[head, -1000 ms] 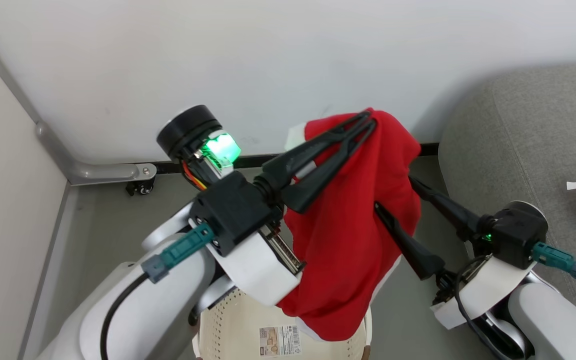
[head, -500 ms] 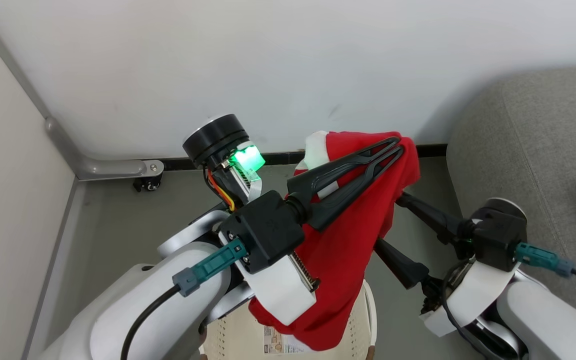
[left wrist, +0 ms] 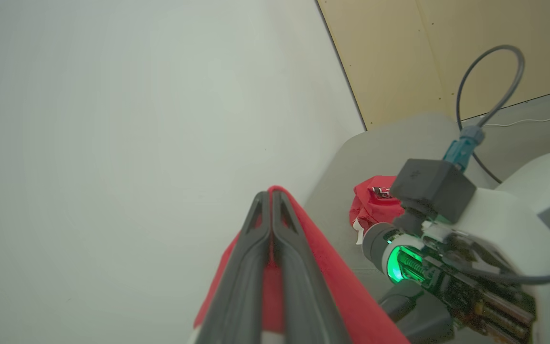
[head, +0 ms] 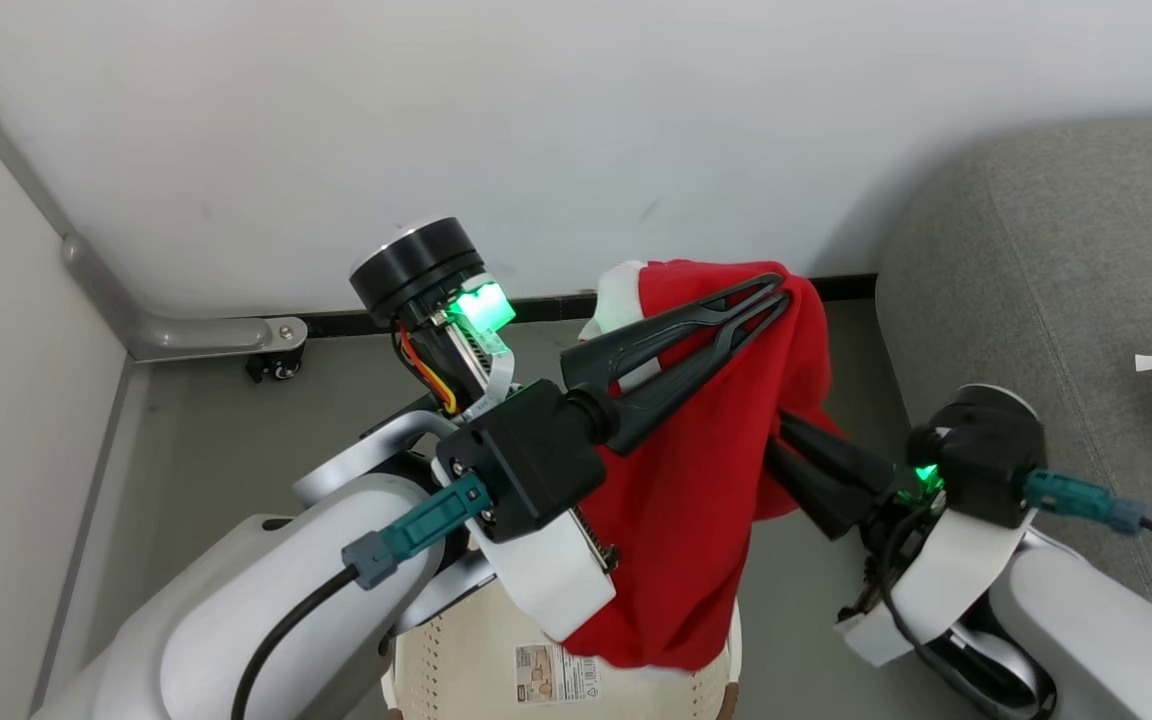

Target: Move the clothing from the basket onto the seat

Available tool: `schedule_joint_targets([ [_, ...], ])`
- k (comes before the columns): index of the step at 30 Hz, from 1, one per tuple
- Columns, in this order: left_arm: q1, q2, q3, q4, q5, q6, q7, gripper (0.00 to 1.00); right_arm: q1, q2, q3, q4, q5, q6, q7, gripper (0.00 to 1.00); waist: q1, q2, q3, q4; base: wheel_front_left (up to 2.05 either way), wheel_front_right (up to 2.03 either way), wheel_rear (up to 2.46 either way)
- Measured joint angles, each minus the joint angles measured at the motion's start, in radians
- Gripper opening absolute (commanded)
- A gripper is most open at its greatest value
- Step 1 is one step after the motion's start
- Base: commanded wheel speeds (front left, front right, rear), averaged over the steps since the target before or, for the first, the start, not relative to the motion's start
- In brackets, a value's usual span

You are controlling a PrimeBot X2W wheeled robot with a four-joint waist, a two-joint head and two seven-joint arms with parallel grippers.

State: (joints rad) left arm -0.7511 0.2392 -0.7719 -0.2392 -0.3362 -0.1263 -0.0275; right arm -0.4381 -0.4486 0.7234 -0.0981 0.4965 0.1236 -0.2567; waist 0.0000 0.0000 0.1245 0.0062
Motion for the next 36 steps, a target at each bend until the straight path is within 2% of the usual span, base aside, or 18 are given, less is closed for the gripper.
schedule_joint_targets([
  [5, 0.000, 0.007, 0.012, 0.006, -0.002, 0.000, 0.000, 0.00, 0.000, 0.005, -0.051, -0.001, 0.024, 0.000, 0.000, 0.00, 0.0000, 0.0000, 0.003, -0.007, 0.00, 0.00, 0.00],
  [6, 0.001, 0.009, 0.017, 0.009, -0.005, 0.000, 0.000, 0.07, 0.000, 0.005, -0.065, -0.001, 0.026, 0.000, 0.000, 0.00, 0.0000, 0.0000, 0.004, -0.009, 0.00, 0.00, 0.00],
  [10, 0.007, 0.016, 0.027, 0.018, -0.009, 0.000, 0.000, 0.49, 0.002, 0.013, -0.123, -0.010, 0.032, 0.000, 0.000, 0.00, 0.0000, 0.0000, 0.008, -0.015, 0.00, 0.00, 0.00],
  [11, 0.009, 0.017, 0.028, 0.021, -0.012, 0.000, 0.000, 0.86, 0.002, 0.016, -0.135, -0.013, 0.032, 0.000, 0.000, 0.00, 0.0000, 0.0000, 0.010, -0.016, 0.00, 0.00, 0.00],
  [12, 0.014, 0.017, 0.030, 0.022, -0.020, 0.001, 0.000, 1.00, 0.003, 0.018, -0.146, -0.016, 0.032, 0.000, 0.000, 0.00, 0.0000, 0.0000, 0.011, -0.018, 0.00, 0.00, 0.00],
  [23, 0.105, 0.016, 0.030, 0.045, -0.122, 0.001, 0.000, 1.00, 0.027, 0.036, -0.257, -0.033, 0.031, 0.000, 0.000, 0.00, 0.0000, 0.0000, 0.024, -0.035, 0.00, 0.00, 0.00],
  [36, 0.157, 0.048, 0.035, 0.060, -0.140, 0.001, -0.001, 1.00, 0.069, 0.036, -0.374, -0.059, 0.011, 0.000, 0.000, 0.00, 0.0000, 0.0001, 0.043, -0.063, 0.00, 0.00, 0.00],
])
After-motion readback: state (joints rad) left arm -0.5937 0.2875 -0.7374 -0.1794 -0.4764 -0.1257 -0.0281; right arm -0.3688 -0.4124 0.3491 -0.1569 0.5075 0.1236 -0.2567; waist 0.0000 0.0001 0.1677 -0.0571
